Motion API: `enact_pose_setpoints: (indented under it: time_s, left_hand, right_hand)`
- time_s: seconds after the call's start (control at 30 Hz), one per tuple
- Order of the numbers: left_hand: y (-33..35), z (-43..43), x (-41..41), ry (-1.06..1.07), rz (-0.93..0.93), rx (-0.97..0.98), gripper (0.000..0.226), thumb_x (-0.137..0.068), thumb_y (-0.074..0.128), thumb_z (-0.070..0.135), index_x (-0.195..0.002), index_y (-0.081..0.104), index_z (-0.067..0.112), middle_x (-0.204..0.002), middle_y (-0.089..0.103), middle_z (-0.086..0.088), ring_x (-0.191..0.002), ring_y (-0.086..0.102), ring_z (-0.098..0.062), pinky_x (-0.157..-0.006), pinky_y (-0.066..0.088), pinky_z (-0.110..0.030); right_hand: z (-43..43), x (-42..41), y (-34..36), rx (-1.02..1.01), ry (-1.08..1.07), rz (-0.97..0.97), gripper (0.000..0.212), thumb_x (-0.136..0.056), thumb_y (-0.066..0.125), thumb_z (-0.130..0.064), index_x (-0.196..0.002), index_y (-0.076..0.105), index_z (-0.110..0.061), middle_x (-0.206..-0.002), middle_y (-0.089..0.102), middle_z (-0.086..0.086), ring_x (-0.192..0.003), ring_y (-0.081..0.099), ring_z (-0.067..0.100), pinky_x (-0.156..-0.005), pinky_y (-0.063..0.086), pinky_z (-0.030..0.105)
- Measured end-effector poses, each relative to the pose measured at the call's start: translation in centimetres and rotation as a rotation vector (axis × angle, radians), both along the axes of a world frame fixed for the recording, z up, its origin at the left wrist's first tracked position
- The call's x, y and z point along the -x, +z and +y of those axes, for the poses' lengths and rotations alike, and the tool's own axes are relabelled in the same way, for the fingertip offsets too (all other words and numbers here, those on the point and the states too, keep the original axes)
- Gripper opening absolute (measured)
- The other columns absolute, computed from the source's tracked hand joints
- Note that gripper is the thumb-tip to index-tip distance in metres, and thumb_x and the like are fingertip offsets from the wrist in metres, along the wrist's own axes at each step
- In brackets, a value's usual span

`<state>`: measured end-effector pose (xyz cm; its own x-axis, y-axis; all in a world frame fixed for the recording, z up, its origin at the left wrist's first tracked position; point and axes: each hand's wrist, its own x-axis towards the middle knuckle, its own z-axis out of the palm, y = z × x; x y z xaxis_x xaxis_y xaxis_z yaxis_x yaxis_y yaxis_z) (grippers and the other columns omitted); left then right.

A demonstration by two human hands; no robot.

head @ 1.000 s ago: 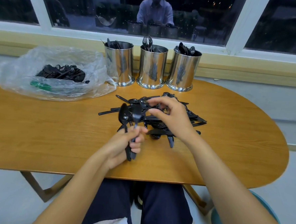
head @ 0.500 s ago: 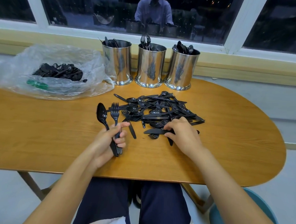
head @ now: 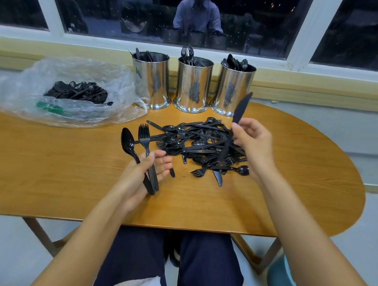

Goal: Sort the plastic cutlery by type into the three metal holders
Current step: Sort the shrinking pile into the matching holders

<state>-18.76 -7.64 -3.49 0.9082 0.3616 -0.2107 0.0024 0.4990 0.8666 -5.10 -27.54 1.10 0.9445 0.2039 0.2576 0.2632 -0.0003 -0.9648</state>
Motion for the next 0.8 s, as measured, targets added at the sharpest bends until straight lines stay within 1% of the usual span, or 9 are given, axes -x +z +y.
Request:
enact_pose_setpoints:
  time_s: [0.07, 0.17, 0.27, 0.37, 0.5, 0.6, 0.67, 0.73, 0.8]
  left_hand:
    - [0.4, -0.7, -0.3, -0.030, -0.022, -0.035, 0.029, -0.104, 0.039, 0.019, -0.111, 0.063, 0.005, -0.109, 0.073, -0.015, -0.102, 0.071, -0.025, -0.093, 0.054, -0.037]
    - [1.0, -2.3, -0.7, -0.120, -0.037, -0.120, 0.031, -0.105, 0.037, 0.021, -0.115, 0.062, 0.006, -0.111, 0.073, -0.014, -0.104, 0.070, -0.026, -0.091, 0.056, -0.037]
    - [1.2, -3.2, -0.8, -0.178, -0.045, -0.193, 0.032, -0.106, 0.036, 0.023, -0.120, 0.061, 0.007, -0.110, 0.073, -0.014, -0.101, 0.071, -0.028, -0.089, 0.057, -0.040]
    - [1.1, -3.4, -0.7, -0.181, -0.017, -0.280, 0.029, -0.106, 0.038, 0.023, -0.118, 0.062, 0.011, -0.100, 0.075, -0.009, -0.084, 0.072, -0.019, -0.076, 0.059, -0.029]
    - [0.8, -4.0, -0.9, -0.211, 0.035, -0.350, 0.029, -0.107, 0.037, 0.019, -0.113, 0.064, 0.009, -0.069, 0.058, 0.002, -0.057, 0.046, -0.008, -0.053, 0.042, -0.020]
    - [0.8, -4.3, -0.7, -0.267, 0.042, -0.420, 0.029, -0.107, 0.037, 0.018, -0.110, 0.064, 0.009, -0.066, 0.052, 0.004, -0.056, 0.043, -0.006, -0.054, 0.039, -0.020]
    - [0.9, -4.4, -0.5, -0.321, 0.036, -0.432, 0.029, -0.107, 0.036, 0.019, -0.113, 0.063, 0.009, -0.067, 0.054, 0.003, -0.058, 0.044, -0.008, -0.056, 0.041, -0.021]
    - [1.0, -4.4, -0.3, -0.375, 0.042, -0.379, 0.029, -0.107, 0.037, 0.021, -0.121, 0.060, 0.010, -0.068, 0.057, 0.002, -0.059, 0.045, -0.010, -0.059, 0.042, -0.024]
    - [1.0, -4.3, 0.0, -0.442, 0.044, -0.304, 0.029, -0.106, 0.040, 0.021, -0.124, 0.058, 0.008, -0.071, 0.059, 0.000, -0.059, 0.045, -0.011, -0.061, 0.041, -0.027]
  right_hand:
    - [0.4, 0.8, 0.8, 0.055, 0.203, 0.110, 0.012, -0.090, 0.065, -0.011, -0.100, 0.060, -0.016, -0.081, 0.069, -0.004, -0.072, 0.064, 0.006, -0.067, 0.052, 0.019]
    - [1.9, 2.3, 0.2, 0.231, 0.385, 0.145, 0.006, -0.089, 0.068, -0.013, -0.092, 0.062, -0.014, -0.084, 0.072, 0.003, -0.074, 0.066, 0.010, -0.064, 0.052, 0.020]
    - [3.1, 2.8, -0.8, 0.307, 0.316, 0.038, 0.010, -0.088, 0.070, -0.014, -0.080, 0.065, -0.019, -0.079, 0.068, -0.007, -0.072, 0.061, 0.002, -0.068, 0.049, 0.018]
    - [3.4, 2.5, -1.1, 0.322, 0.315, 0.017, 0.011, -0.085, 0.073, -0.012, -0.079, 0.066, -0.018, -0.079, 0.066, -0.008, -0.072, 0.060, 0.004, -0.071, 0.050, 0.019]
    - [3.9, 2.9, -1.2, 0.260, 0.382, 0.109, 0.012, -0.087, 0.071, -0.016, -0.097, 0.066, -0.012, -0.080, 0.061, -0.002, -0.062, 0.056, 0.004, -0.055, 0.043, 0.013]
    - [3.8, 2.6, -0.6, 0.175, 0.387, 0.169, 0.017, -0.092, 0.066, -0.021, -0.107, 0.069, -0.016, -0.075, 0.052, -0.002, -0.058, 0.043, 0.005, -0.049, 0.036, 0.013]
    - [3.7, 2.5, -0.2, 0.195, 0.407, 0.148, 0.003, -0.091, 0.066, -0.018, -0.092, 0.069, -0.019, -0.068, 0.052, -0.004, -0.056, 0.040, 0.007, -0.050, 0.036, 0.015]
    - [3.9, 2.6, 0.0, 0.220, 0.445, 0.100, 0.013, -0.091, 0.067, -0.014, -0.080, 0.064, -0.020, -0.067, 0.052, -0.002, -0.057, 0.040, 0.011, -0.052, 0.036, 0.017]
    - [4.1, 2.7, 0.1, 0.259, 0.486, 0.072, 0.014, -0.090, 0.067, -0.012, -0.078, 0.064, -0.017, -0.070, 0.052, 0.003, -0.061, 0.041, 0.015, -0.053, 0.035, 0.019]
